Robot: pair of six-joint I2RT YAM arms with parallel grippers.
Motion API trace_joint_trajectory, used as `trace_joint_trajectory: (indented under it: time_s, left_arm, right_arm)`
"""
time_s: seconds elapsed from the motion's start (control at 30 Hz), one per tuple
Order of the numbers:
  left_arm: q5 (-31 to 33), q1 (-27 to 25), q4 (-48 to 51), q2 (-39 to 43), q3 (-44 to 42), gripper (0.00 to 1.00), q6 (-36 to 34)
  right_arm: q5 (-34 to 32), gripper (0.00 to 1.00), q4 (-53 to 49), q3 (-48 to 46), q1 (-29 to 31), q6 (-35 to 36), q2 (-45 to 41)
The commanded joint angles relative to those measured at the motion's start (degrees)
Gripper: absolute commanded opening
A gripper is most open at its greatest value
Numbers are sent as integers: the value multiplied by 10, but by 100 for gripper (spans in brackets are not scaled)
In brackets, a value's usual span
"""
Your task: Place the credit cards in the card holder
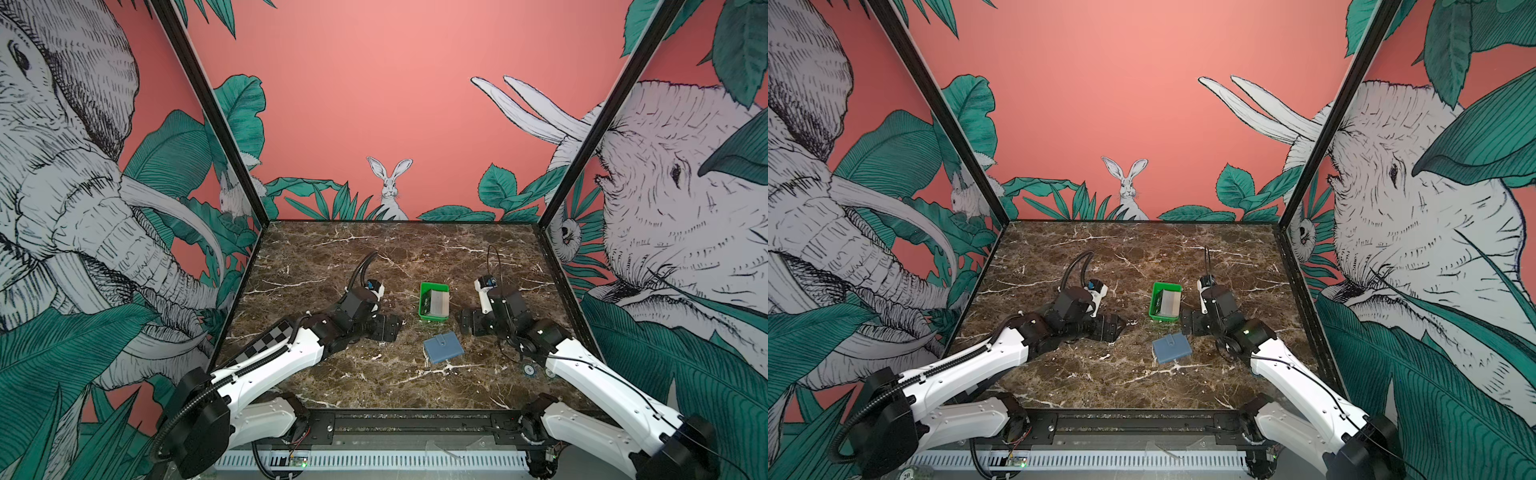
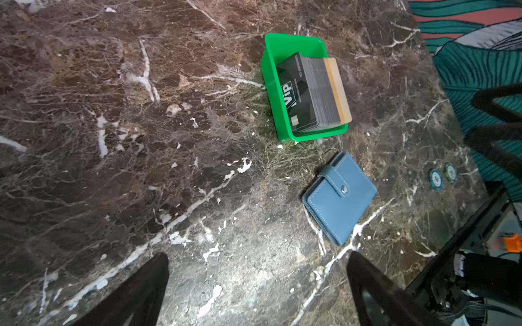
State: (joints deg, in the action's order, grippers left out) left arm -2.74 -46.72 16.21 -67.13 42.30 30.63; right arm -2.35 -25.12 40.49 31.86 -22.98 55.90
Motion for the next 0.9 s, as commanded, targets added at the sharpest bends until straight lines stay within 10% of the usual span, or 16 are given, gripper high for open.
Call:
trace_joint_trajectory:
  time_s: [0.0,0.87]
  left_arm:
    - [24,-14,-18,-9,14,93,-2]
    - [-21,-52,-174,-86,-28,93,85]
  right_arm:
    - [17,97,6,-18,3,-16,7]
    - [132,81,70,-107,23,-112,78]
